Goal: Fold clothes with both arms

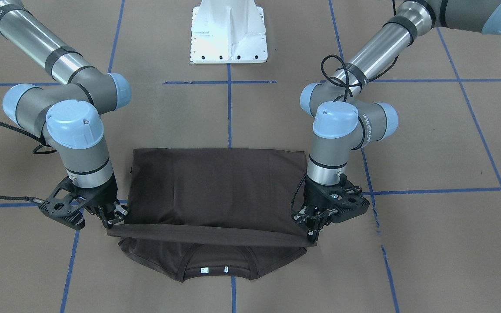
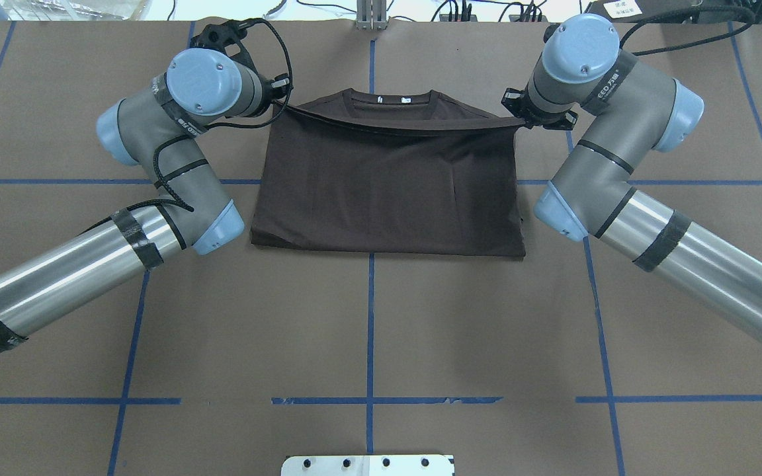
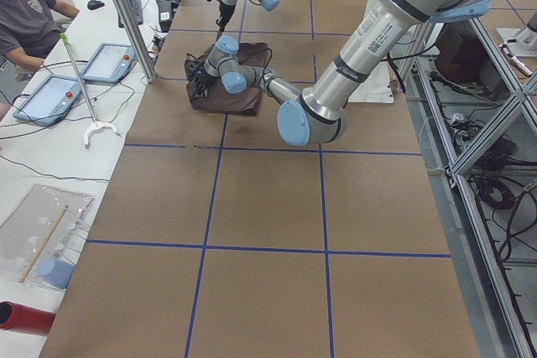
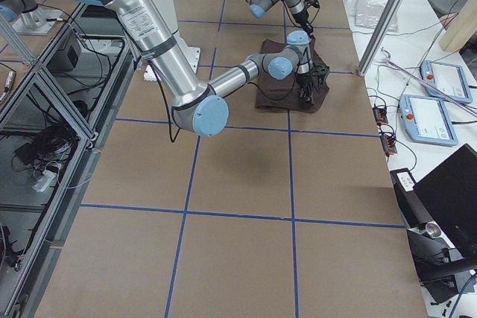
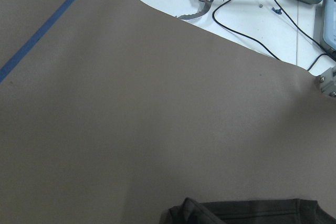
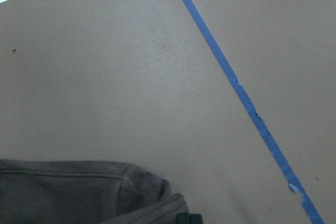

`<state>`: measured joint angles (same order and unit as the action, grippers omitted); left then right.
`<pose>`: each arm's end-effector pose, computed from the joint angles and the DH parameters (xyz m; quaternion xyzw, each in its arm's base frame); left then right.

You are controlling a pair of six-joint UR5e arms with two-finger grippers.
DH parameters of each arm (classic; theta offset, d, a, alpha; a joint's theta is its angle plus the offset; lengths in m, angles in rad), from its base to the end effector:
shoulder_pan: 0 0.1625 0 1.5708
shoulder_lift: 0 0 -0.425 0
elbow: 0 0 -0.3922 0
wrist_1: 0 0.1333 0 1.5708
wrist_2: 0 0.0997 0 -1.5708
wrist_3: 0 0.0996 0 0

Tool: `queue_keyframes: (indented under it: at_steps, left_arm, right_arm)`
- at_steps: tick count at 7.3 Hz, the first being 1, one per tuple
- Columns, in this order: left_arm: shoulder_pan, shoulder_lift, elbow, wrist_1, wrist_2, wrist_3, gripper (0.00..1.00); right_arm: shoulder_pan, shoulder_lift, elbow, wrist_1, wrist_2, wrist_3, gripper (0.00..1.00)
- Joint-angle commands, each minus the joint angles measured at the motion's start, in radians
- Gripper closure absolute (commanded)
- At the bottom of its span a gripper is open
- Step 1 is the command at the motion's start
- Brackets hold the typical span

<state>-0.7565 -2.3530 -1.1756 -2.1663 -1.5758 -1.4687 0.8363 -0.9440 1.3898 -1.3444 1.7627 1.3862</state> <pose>0.4913 -0.6463 0.2883 0.1943 0.4298 -0.2823 0.8353 -0.4125 -0.6273 0.3520 0.0815 -0.3306 0.2709 0.9004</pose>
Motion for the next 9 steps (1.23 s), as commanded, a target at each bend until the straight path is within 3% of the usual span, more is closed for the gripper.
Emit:
queue_keyframes:
  at_steps: [1, 2, 3, 4, 5, 7, 9]
  left_arm:
    - [-0.003, 0.0, -0.019, -0.007, -0.006, -0.001, 0.54]
    - [-0.007, 0.018, -0.086, 0.009, -0.007, -0.002, 0.53]
    - [-0.004, 0.103, -0.199, 0.011, -0.007, -0.011, 0.52]
    - [0.0, 0.156, -0.275, 0.011, -0.042, -0.036, 0.52]
    - [0.0, 0.173, -0.283, 0.01, -0.079, -0.073, 0.5]
    - [0.005, 0.182, -0.283, 0.01, -0.081, -0.088, 0.5]
    - [0.006, 0.184, -0.28, 0.008, -0.079, -0.088, 0.5]
  right_arm:
    - [0.001, -0.007, -0.008, 0.005, -0.002, 0.002, 0.98]
    - [0.001, -0.001, -0.005, 0.03, -0.003, 0.011, 0.67]
    - [-0.003, 0.002, -0.003, 0.036, -0.003, 0.023, 0.52]
    - [0.003, -0.005, 0.047, 0.031, 0.007, 0.024, 0.48]
    - [0.007, -0.066, 0.145, 0.022, 0.05, 0.049, 0.46]
    - [-0.089, -0.262, 0.353, 0.034, 0.074, 0.257, 0.42]
    - [-0.208, -0.317, 0.409, 0.042, 0.067, 0.461, 0.41]
